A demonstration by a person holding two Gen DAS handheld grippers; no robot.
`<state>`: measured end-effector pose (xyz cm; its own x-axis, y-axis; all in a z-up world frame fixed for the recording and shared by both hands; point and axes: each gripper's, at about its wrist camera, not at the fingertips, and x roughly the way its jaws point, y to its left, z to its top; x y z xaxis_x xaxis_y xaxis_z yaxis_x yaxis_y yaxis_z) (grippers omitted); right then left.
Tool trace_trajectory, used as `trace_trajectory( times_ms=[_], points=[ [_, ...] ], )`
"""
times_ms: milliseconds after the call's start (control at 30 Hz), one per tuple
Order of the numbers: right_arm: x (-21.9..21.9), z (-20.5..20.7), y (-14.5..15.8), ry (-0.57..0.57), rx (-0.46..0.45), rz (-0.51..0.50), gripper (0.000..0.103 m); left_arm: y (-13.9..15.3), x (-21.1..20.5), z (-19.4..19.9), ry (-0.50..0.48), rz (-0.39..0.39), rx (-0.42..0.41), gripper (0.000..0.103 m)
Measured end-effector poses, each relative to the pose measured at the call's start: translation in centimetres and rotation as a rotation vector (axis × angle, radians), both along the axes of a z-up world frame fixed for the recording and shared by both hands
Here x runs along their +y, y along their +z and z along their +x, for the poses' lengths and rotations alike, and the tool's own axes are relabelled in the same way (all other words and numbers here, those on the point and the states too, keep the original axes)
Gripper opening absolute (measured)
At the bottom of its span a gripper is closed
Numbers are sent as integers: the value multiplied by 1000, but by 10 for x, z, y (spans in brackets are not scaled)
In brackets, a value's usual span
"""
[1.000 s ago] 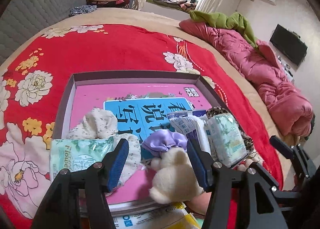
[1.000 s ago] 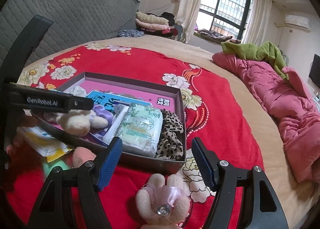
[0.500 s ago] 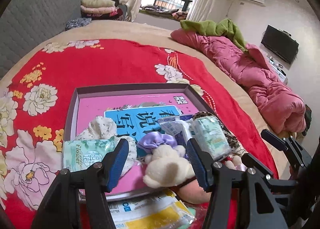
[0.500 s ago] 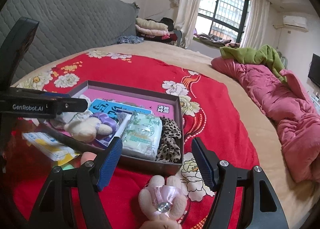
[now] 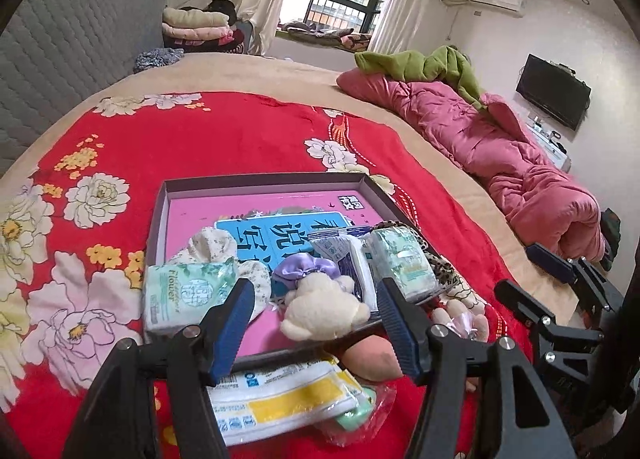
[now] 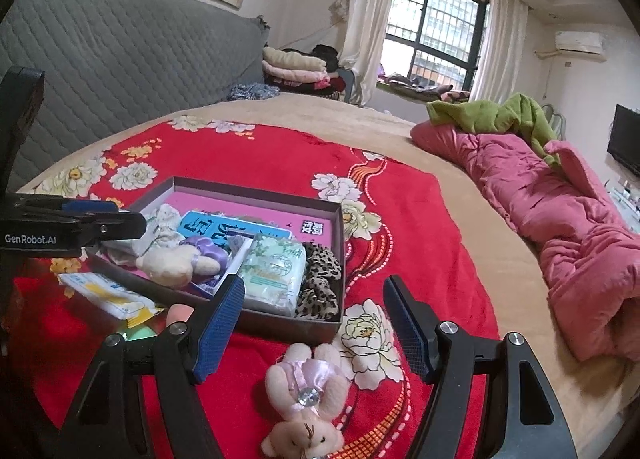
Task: Organize soft objects
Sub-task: 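Withdraw both open tools up from the tray, then reach the right tool to the pink crowned bunny while the left reaches the bagged green sponge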
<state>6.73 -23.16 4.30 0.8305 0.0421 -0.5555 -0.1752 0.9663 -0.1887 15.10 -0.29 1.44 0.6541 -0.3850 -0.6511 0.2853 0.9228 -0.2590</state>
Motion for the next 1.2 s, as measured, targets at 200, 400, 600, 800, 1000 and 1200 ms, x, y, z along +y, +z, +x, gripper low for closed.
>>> trace_trajectory(
  times_ms=[200,400,600,800,1000,1200],
  points=[
    [-3,-11,9,4,-10,5,74,8,13,-13,39,-5,-9,64],
    [-13,-22,14,-6,-12,22,74,14,40,-25,113,-39,-7,64],
    [-20,-33,16,-11,-3,52,74,10,54,-43,151,-36,18,64],
    [-23,-42,19,-7,9,99,74,10,45,-63,140,14,18,64],
    [-21,-54,17,3,20,106,74,10,32,-82,117,66,15,64],
    [-21,-63,15,14,37,124,74,8,26,-93,106,87,28,64]
  ],
)
